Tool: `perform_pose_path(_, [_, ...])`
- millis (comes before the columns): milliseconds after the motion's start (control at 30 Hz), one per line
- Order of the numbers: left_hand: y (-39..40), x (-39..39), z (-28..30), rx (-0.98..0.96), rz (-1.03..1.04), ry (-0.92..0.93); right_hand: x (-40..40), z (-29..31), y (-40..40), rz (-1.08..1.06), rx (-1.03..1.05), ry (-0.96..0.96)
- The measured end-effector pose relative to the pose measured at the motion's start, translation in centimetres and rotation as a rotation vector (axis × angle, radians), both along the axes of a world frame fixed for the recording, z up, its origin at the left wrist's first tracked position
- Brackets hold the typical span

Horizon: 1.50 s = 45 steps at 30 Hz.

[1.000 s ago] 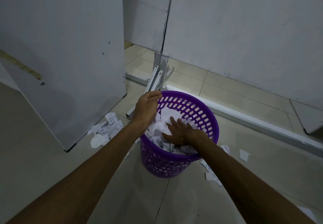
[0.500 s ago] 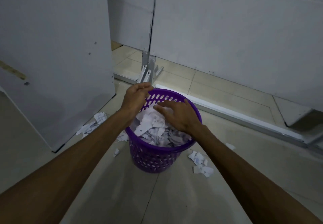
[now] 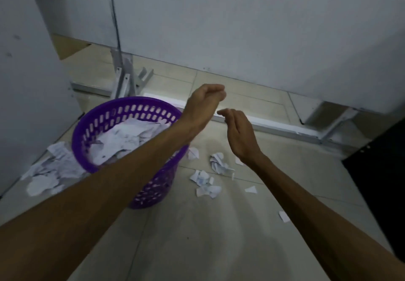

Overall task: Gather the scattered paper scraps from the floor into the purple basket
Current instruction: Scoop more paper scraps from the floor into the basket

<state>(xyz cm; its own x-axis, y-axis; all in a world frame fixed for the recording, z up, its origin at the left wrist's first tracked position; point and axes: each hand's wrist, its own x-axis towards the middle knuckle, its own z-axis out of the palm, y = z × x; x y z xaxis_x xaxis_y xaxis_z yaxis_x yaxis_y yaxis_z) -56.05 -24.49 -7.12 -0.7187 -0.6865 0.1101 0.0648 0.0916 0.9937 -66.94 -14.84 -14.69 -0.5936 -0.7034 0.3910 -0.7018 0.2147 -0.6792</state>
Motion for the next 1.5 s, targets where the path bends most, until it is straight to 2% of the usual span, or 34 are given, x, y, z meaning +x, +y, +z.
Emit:
perform_pose_path(133, [3.7,-4.1,-4.1,0.056,-0.147,-0.132,-4.3,-3.2,6.7,-0.131,0.171,-0.052])
perform_pose_path(267, [5.6,-6.9,-10.3,0.147,-0.26,-0.414,-7.7,-7.5,14.4,-0.297,0.407,-0.136])
perform_pose_path(333, [6.0,-7.2,-13.5,0.113,-0.32,-0.529,-8.5,-10.2,18.0,-0.371,0.543,-0.199])
perform_pose_path(467, [6.4,-6.6,-19.0,0.023,-0.286,-0.535,-8.3,-16.2,23.3,-0.536,0.749,-0.229])
perform_pose_path(567, [6.8,-6.7,-21.8,-0.072,-0.174,-0.528,-7.8,-20.0,25.8,-0.573,0.76,-0.175])
perform_pose_path(667, [6.7,-6.8,-23.8,-0.097,-0.091,-0.716,-8.4,-22.3,26.0,-0.572,0.771,-0.063])
perform_pose_path(733, [6.4,-6.8,-24.7,-0.139,-0.039,-0.753,-9.2,-22.9,25.5,-0.539,0.758,-0.026])
perform_pose_path(867, [5.1,-7.2,-25.6,-0.231,0.023,-0.716,-10.0,-23.3,24.1,-0.405,0.746,0.022])
perform_pose_path(1000, [2.8,-7.8,-26.0,-0.193,0.084,-0.653,-9.2,-22.9,18.9,-0.27,0.72,-0.005])
perform_pose_path(1167, [0.0,-8.8,-26.6,-0.142,0.264,-0.621,-5.8,-23.3,11.0,-0.09,0.701,0.116])
perform_pose_path(1334, [-4.2,-11.1,-26.2,-0.109,0.466,-0.597,-6.5,-23.4,9.9,-0.16,0.289,-0.113])
perform_pose_path(1500, [-6.9,-13.0,-28.1,-0.191,0.542,-0.631,-9.1,-22.6,8.0,-0.127,0.385,-0.054])
